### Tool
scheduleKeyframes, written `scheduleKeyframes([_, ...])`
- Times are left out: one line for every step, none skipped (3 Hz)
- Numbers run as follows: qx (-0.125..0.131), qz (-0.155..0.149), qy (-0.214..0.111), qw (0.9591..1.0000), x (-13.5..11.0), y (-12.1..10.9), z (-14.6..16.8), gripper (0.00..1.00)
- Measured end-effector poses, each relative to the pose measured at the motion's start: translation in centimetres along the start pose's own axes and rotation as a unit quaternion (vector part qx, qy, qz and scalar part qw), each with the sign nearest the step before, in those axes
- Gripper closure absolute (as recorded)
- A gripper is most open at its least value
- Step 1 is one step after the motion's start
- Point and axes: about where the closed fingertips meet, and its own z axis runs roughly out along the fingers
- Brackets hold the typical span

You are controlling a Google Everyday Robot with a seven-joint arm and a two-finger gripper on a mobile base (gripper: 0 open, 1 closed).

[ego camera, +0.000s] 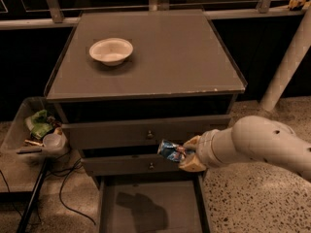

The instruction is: Place redbull can into bottom drawer

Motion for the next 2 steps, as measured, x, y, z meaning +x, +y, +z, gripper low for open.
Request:
scheduleKeyframes([-0.039, 0.028, 0.004, 0.9988, 2.0, 2.9, 4.1, 1.00])
scheduleKeyframes([-0.067, 0.051, 0.001, 0.9964, 3.5, 5.7, 7.6, 1.00])
